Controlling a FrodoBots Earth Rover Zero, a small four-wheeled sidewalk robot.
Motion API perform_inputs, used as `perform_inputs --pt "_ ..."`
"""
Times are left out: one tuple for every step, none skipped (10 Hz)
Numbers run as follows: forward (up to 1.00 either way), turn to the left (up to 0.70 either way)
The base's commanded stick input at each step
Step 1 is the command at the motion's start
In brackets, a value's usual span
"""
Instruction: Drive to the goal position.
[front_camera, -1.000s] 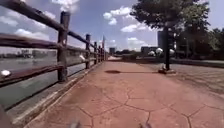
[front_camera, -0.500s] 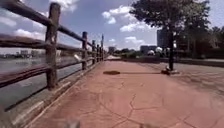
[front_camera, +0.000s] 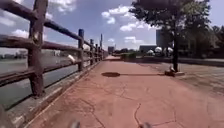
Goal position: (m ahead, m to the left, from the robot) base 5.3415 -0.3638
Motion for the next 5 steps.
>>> perform_inputs --pt "0.70 0.00" --pt "0.70 0.00" --pt "0.70 0.00" --pt "0.70 0.00" --pt "0.70 0.00"
